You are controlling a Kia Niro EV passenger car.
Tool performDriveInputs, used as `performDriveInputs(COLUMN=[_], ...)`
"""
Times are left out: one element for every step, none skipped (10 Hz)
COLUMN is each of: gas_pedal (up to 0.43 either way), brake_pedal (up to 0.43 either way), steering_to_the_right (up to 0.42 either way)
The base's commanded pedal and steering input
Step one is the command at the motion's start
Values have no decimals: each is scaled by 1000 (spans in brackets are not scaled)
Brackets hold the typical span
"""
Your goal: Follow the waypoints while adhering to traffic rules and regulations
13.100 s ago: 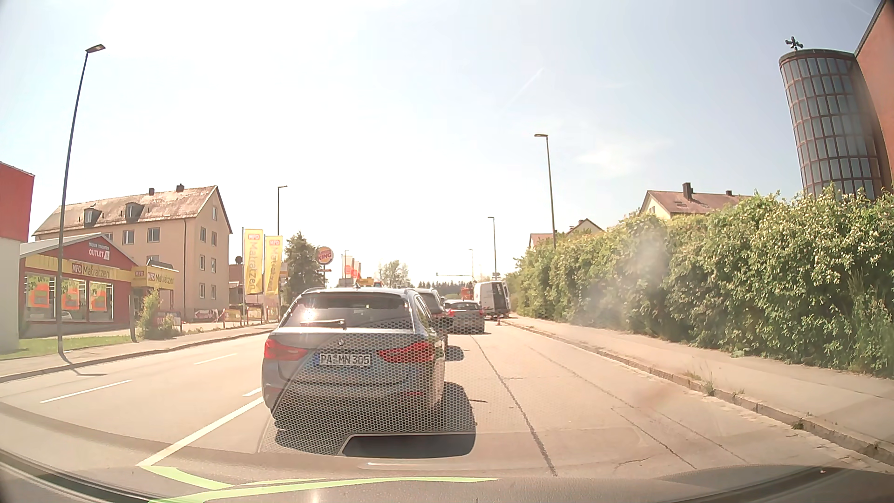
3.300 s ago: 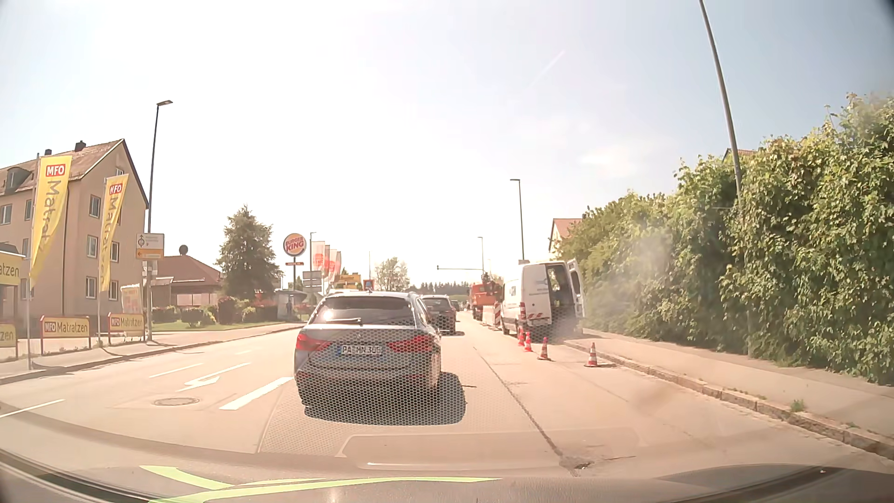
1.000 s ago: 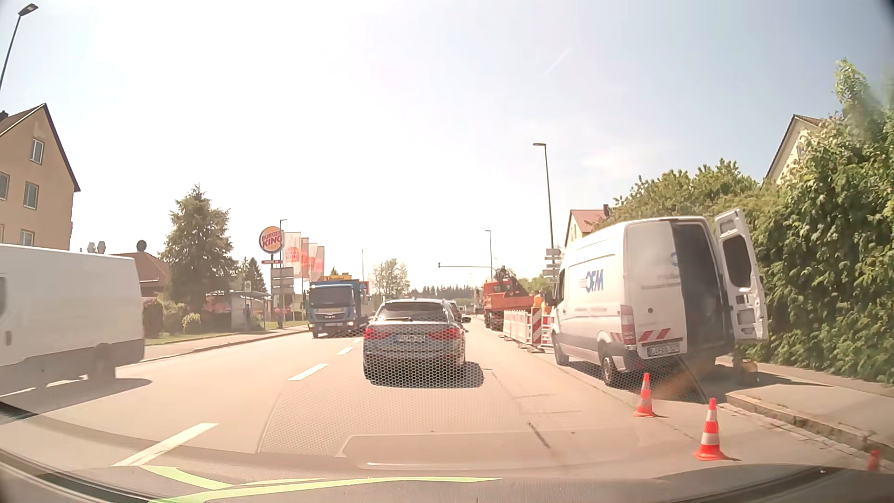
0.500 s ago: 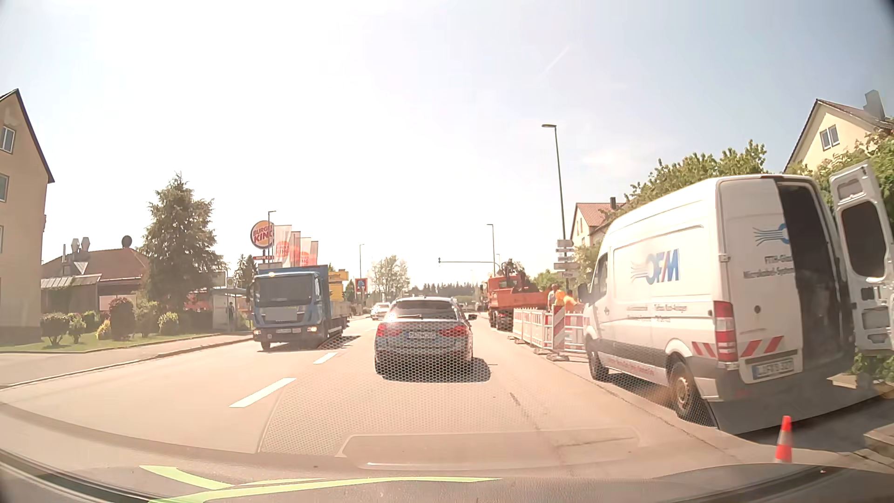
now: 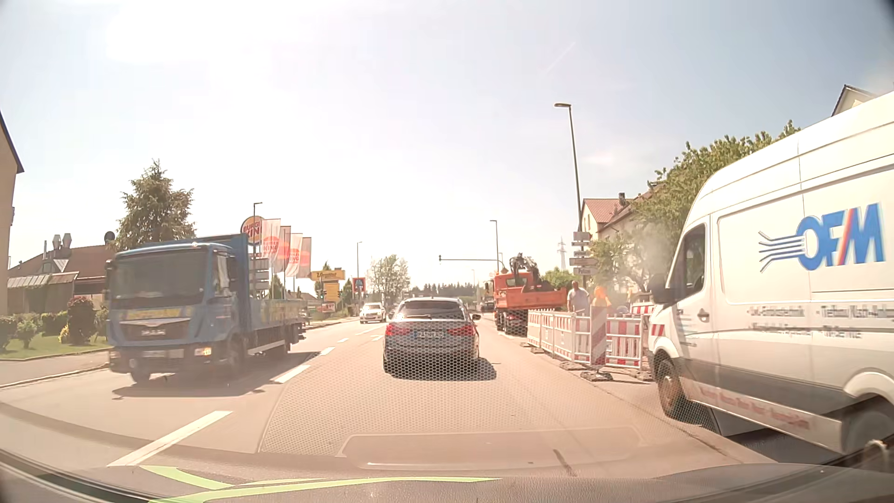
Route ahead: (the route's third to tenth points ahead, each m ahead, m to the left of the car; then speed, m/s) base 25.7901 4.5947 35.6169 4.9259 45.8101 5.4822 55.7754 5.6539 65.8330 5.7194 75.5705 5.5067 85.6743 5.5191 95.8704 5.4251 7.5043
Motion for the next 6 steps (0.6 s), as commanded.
performDriveInputs(gas_pedal=[260,248,240,228,209,197], brake_pedal=[0,0,0,0,0,0], steering_to_the_right=[-4,-4,-4,-3,-3,-3])
